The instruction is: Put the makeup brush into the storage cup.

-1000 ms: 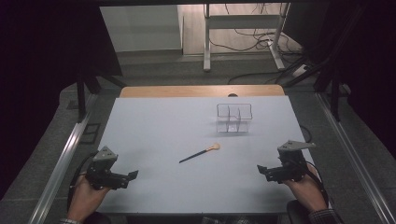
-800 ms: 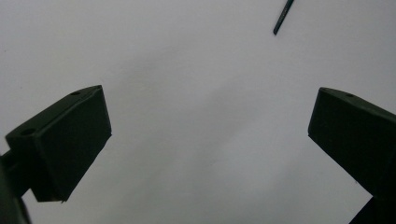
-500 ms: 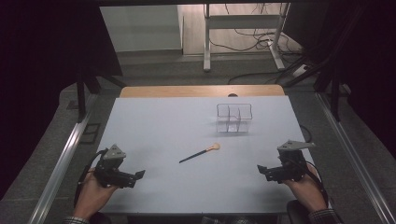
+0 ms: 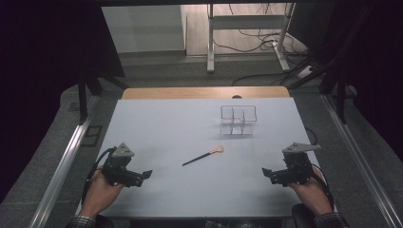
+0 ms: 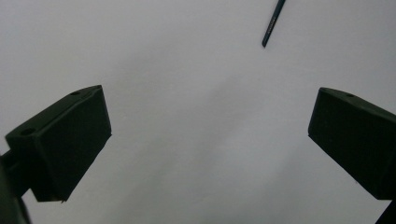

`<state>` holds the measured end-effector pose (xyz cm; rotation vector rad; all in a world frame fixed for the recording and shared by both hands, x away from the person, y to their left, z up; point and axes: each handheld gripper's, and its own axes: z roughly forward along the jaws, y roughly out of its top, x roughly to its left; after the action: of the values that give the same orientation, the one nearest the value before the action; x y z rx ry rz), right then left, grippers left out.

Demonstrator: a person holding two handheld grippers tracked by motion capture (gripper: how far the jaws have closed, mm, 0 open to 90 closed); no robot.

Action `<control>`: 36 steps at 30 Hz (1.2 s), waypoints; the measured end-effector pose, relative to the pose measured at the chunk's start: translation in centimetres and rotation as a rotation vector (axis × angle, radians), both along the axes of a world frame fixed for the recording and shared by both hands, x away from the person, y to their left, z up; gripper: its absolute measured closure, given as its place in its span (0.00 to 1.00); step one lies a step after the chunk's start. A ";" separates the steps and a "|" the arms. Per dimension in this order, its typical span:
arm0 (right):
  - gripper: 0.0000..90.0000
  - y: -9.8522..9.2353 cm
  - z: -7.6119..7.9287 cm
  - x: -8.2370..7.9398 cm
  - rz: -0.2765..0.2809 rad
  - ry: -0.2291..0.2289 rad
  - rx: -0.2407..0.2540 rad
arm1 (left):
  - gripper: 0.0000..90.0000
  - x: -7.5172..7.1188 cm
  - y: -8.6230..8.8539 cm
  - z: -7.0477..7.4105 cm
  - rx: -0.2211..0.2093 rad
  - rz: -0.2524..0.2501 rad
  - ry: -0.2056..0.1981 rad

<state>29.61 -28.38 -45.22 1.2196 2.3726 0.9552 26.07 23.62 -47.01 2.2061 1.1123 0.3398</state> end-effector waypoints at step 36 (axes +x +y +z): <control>0.00 -0.6 -0.1 0.2 -0.019 -0.014 -0.027 | 0.00 3.2 -3.7 0.3 0.027 -0.072 -0.004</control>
<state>29.79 -29.03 -45.30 1.2199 2.3510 0.9199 29.24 19.89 -46.67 2.2620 1.0284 0.3303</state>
